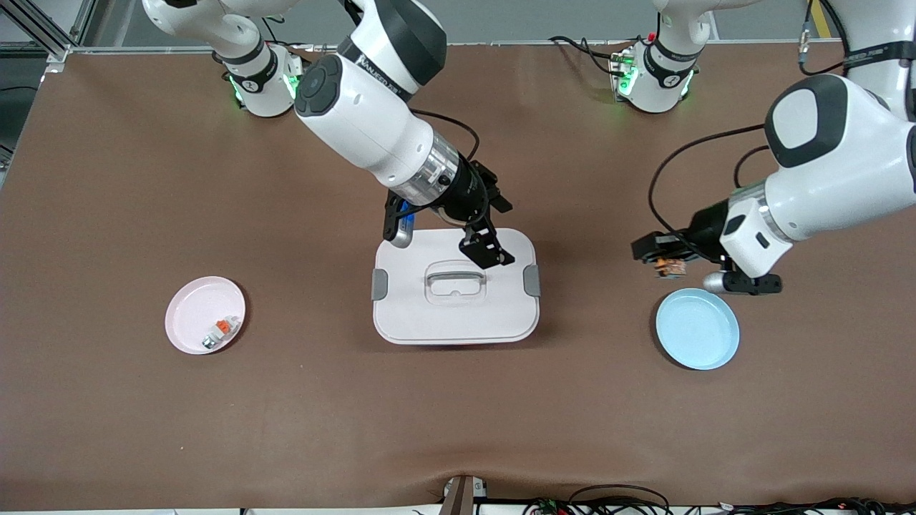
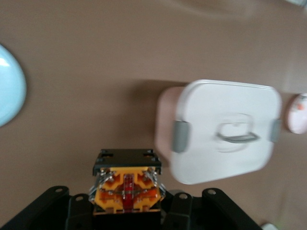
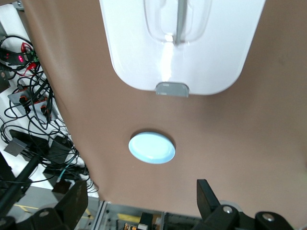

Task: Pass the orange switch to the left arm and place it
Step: 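Lower the switch onto the blue plate and open the left gripper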

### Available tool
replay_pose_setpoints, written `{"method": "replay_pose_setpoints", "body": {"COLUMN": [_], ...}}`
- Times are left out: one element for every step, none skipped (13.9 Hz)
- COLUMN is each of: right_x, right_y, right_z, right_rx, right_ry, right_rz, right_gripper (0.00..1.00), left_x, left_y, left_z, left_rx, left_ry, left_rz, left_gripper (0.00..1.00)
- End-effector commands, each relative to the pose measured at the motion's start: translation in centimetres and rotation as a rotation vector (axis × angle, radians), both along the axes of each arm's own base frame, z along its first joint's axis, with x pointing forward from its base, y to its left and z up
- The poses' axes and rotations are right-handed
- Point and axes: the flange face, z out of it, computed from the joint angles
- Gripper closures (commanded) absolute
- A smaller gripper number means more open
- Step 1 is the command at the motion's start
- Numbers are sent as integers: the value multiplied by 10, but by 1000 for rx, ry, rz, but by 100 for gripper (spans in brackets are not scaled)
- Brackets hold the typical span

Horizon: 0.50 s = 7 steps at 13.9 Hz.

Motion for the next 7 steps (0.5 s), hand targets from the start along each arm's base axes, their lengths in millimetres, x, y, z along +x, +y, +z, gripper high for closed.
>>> {"method": "replay_pose_setpoints", "body": {"right_x": [4,4,6,9,9,11,14], "right_y": [-6,-8,-13,-20,-24,-33,-42], "right_z": [-5,-8,-11,-15,-20,-28,-31], "right_rx": [-62,-87,-114,-160,-226,-291,-333], "right_ry": [-53,-62,-80,-99,-130,-154,-187], "right_rz": [115,154,201,256,335,431,542], "right_gripper": [0,0,0,0,0,0,0], "left_x": [5,8,14,19,23,29,36], "left_y": [28,36,42,51,57,70,87], "left_z": [-29,-41,-54,-67,-79,-95,-112], "left_rx": [139,157,171,194,242,309,354], "left_ry": [21,27,21,26,23,6,-9], "left_rz": [-28,-3,17,19,0,-20,-26], "left_gripper": [100,100,100,100,100,100,100]}}
